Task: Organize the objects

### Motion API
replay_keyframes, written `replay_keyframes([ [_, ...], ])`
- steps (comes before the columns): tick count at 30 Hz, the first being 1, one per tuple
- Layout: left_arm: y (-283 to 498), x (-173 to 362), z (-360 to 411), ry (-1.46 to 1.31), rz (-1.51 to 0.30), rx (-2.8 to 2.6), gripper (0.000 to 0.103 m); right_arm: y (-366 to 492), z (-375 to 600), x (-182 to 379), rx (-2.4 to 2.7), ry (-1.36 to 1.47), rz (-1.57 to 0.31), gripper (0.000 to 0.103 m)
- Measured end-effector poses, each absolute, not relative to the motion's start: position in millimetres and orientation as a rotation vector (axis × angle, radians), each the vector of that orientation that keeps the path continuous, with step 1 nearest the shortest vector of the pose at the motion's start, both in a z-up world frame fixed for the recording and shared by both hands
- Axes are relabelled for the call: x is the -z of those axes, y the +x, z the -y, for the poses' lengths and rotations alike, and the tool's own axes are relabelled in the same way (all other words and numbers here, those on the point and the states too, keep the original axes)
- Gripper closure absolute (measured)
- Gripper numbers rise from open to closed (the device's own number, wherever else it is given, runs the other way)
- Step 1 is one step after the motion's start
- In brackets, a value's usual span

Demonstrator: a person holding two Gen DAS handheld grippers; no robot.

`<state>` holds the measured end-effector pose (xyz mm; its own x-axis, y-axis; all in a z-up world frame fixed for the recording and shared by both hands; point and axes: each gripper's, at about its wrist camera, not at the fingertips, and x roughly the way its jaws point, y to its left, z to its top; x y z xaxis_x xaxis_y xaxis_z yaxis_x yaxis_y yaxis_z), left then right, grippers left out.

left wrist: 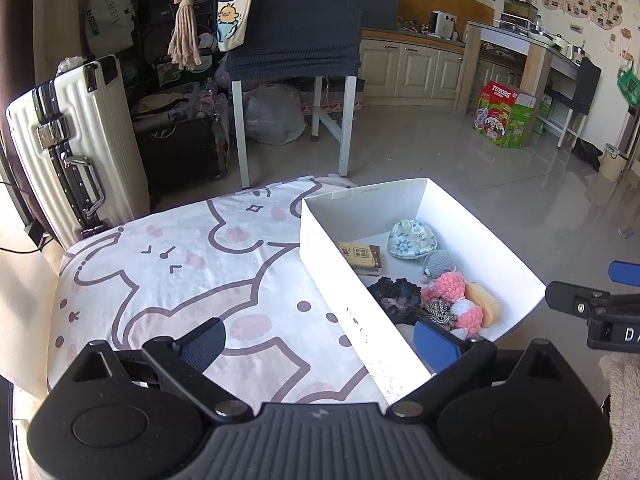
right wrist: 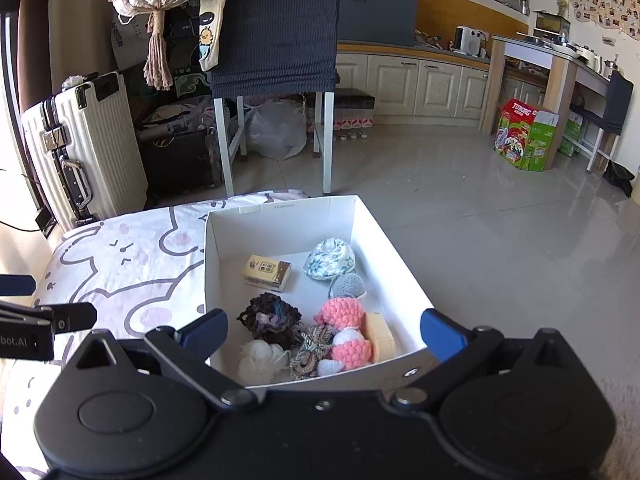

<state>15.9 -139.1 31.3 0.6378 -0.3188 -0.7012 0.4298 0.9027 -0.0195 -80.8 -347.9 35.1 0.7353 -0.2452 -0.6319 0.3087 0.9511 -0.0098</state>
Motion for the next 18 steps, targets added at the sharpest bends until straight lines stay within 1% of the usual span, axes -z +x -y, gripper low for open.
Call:
replay_keyframes([
  [7, 20.5, -26.9, 137.3, 0.172, -0.779, 0.372, 0.003, -76.7, 336.7, -29.2, 0.296, 0.047, -0.689, 0.0],
  [18, 20.1, -26.3, 135.5, 0.186, -0.785, 0.352, 0.003, -74.5, 345.9, -26.2, 0.319, 0.093, -0.704, 0.0],
])
